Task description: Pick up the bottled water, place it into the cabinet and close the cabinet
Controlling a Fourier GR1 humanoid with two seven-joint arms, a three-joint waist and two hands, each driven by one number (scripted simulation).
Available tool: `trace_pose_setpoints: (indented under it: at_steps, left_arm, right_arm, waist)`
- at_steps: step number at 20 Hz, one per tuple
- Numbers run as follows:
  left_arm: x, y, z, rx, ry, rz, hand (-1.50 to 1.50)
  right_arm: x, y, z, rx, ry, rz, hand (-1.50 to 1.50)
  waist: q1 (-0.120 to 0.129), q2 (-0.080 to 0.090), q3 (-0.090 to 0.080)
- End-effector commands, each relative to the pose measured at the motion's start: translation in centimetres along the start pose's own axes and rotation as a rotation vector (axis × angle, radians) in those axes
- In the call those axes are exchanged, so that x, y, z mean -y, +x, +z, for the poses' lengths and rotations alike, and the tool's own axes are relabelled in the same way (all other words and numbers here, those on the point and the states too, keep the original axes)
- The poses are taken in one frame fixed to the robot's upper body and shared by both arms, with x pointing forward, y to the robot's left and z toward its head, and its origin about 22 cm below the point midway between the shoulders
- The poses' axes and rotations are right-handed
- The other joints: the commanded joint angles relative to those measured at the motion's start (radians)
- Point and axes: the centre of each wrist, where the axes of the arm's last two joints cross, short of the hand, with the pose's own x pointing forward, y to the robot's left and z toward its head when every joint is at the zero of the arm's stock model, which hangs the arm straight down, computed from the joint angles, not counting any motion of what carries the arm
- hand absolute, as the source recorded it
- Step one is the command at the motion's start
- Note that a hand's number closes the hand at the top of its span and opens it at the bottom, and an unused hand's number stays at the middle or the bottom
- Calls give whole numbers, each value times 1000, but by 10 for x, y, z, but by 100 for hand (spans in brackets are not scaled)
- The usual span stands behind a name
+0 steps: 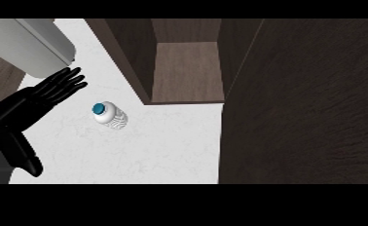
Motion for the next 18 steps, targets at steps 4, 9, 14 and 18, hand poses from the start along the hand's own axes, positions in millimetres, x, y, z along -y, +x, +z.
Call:
trace_pose_setpoints:
  at_steps: [4, 9, 14, 18]
  left_arm:
    - [-4, -48, -15, -39, -10, 44, -150]
    - [0, -74, -4, -65, 49, -3, -150]
    - [5, -97, -22, -54, 91, 22, -150]
    - [25, -129, -18, -51, 123, -14, -150]
  right_arm:
    - [-1, 10, 8, 23, -10, -13, -150]
    - [2, 27, 19, 39, 31, 20, -150]
    - [-2, 33, 25, 38, 32, 2, -150]
    - [1, 23, 23, 51, 36, -2, -150]
  waist:
    - [-8, 3, -1]
    - [-20, 4, -2]
    - [-32, 4, -2]
    - [-31, 9, -3]
